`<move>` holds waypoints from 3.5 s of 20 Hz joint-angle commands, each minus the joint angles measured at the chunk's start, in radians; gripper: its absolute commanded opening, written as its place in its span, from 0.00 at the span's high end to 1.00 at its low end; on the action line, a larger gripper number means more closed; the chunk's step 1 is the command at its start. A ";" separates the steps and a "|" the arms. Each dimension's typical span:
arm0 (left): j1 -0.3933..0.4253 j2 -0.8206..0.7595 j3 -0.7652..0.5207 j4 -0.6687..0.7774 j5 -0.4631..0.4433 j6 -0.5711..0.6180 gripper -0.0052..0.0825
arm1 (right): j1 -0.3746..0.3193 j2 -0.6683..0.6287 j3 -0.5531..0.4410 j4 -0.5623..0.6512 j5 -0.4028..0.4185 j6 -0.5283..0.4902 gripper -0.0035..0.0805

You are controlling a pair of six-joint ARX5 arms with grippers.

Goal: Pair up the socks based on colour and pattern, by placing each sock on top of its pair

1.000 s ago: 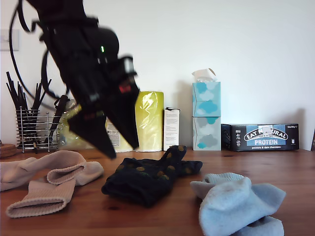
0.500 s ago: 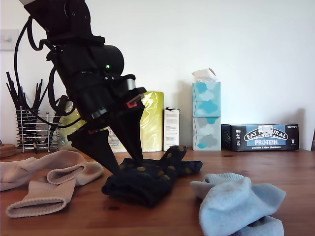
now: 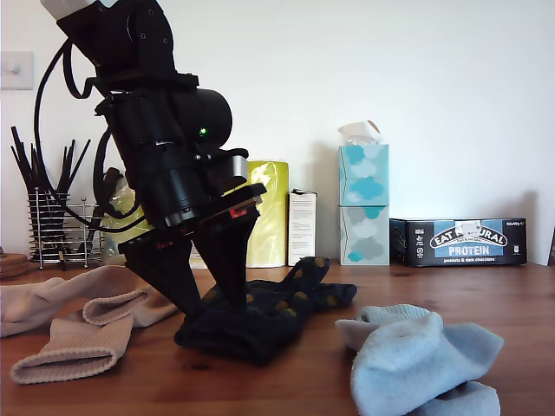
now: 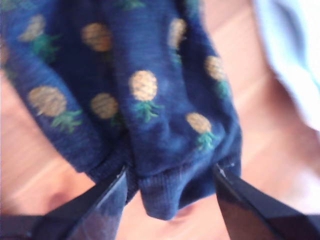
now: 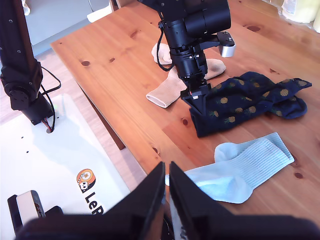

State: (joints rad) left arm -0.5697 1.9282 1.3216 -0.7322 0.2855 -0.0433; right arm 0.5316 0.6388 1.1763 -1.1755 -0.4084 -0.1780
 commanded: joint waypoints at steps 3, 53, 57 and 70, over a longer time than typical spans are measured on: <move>-0.002 0.031 -0.013 0.002 0.000 -0.019 0.39 | -0.002 0.000 0.002 0.004 0.000 -0.003 0.97; 0.041 -0.009 0.089 -0.180 -0.097 0.017 0.38 | -0.002 0.040 0.002 0.021 0.000 -0.042 0.97; 0.062 0.027 0.089 -0.175 -0.103 0.016 0.33 | -0.002 0.069 0.002 0.028 0.000 -0.053 0.97; 0.059 0.130 0.089 -0.149 -0.084 0.017 0.74 | -0.002 0.085 0.002 0.007 -0.001 -0.054 0.97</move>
State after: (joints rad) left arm -0.5041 2.0312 1.4288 -0.8856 0.2012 -0.0273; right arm 0.5316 0.7189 1.1763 -1.1702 -0.4088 -0.2298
